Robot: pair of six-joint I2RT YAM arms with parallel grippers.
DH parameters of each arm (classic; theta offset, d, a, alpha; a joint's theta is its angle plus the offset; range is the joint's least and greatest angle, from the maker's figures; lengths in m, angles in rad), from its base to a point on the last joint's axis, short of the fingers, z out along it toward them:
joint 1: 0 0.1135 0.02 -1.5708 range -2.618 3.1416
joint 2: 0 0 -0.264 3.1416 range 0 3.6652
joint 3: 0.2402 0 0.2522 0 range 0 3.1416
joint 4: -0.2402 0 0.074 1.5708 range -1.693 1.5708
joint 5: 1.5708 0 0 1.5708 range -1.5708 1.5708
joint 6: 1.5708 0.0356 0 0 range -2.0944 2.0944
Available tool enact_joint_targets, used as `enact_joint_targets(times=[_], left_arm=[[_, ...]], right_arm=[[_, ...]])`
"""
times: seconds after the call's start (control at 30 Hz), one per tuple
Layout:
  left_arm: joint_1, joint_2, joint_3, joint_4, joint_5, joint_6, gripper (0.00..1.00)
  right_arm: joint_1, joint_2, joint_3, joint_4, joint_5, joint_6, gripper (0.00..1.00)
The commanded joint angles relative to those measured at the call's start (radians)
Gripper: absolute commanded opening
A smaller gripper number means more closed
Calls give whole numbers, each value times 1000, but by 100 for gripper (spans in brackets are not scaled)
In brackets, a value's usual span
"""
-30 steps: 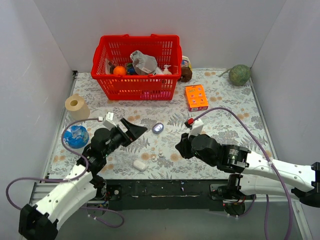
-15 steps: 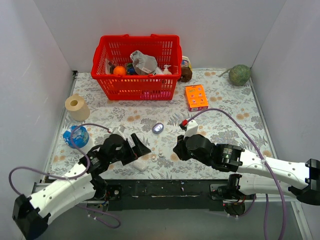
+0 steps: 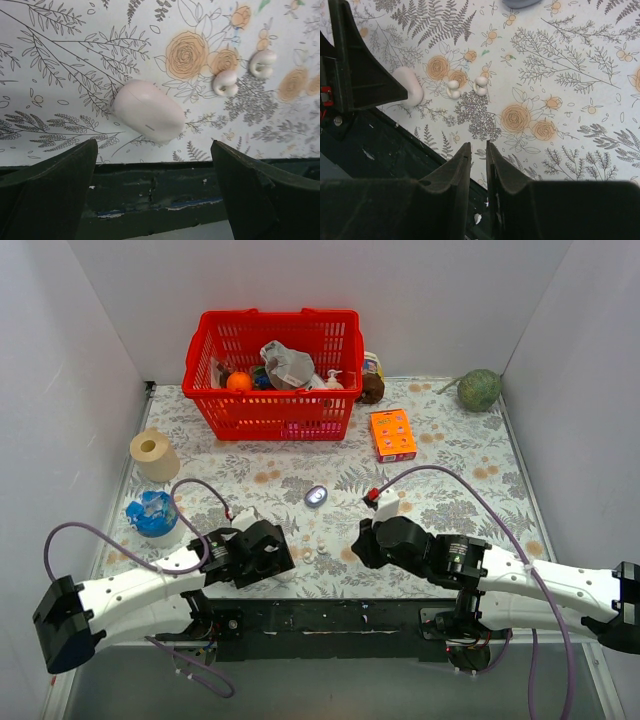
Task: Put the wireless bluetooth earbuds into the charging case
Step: Pick up the charging case at the center of the board.
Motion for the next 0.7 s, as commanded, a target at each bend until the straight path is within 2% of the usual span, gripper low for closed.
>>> enact_joint_targets(times=[0.0, 0.23, 0.4, 0.5, 0.67], left_arm=[[-51, 179, 87, -48, -108, 43, 98], [-92, 278, 185, -14, -166, 245, 98], [-91, 351, 232, -20, -136, 383, 98], [-92, 394, 233, 16, -70, 426, 98], [-73, 471, 230, -19, -36, 396, 98]], right_arm=[[2, -47, -44, 53, 0, 4, 26], [2, -105, -90, 55, -1, -6, 26], [2, -125, -101, 54, 11, -25, 27], [2, -117, -98, 53, 11, -34, 27], [2, -105, -87, 44, 8, -37, 27]])
